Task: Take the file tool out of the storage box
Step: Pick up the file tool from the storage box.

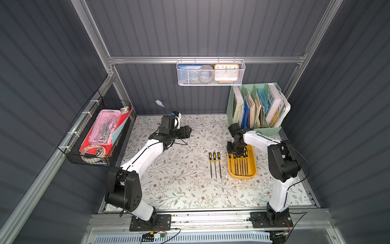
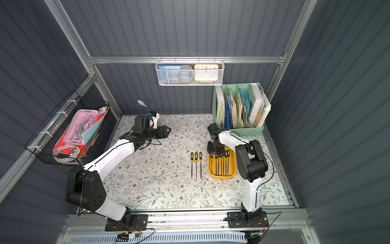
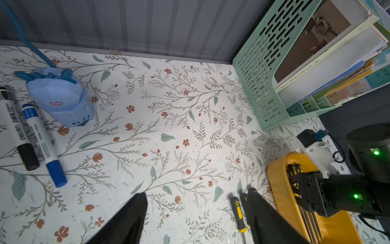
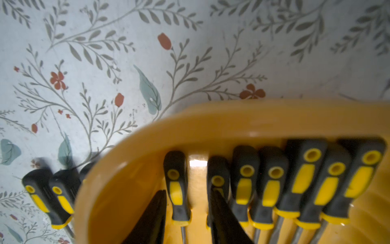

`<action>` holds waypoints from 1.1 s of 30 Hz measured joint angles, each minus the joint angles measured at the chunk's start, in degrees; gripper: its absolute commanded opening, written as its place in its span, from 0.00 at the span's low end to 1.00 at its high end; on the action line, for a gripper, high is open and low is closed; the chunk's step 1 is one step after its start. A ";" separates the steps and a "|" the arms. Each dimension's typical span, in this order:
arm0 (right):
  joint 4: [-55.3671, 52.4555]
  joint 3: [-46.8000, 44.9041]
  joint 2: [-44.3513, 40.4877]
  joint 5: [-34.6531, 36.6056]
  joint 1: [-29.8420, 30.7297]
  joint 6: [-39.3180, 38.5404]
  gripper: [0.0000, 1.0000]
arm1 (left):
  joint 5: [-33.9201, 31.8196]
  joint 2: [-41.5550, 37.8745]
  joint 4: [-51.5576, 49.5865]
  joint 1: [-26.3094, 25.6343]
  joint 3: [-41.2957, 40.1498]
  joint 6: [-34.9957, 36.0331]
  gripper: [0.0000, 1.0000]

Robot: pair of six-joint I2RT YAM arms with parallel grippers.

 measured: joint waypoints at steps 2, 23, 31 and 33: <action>0.02 0.07 0.11 0.15 0.02 -0.55 0.35 | -0.07 0.00 0.02 0.00 0.00 0.00 0.80; -3.15 0.13 -0.37 7.74 0.63 -5.29 0.31 | -0.11 0.00 0.00 0.00 0.00 0.00 0.80; -4.07 0.87 -0.35 7.54 0.61 -5.38 0.31 | -0.13 0.00 0.00 0.00 0.00 0.00 0.80; -4.04 0.87 -0.35 7.06 0.61 -5.35 0.31 | -0.17 0.00 0.02 0.00 0.00 0.00 0.80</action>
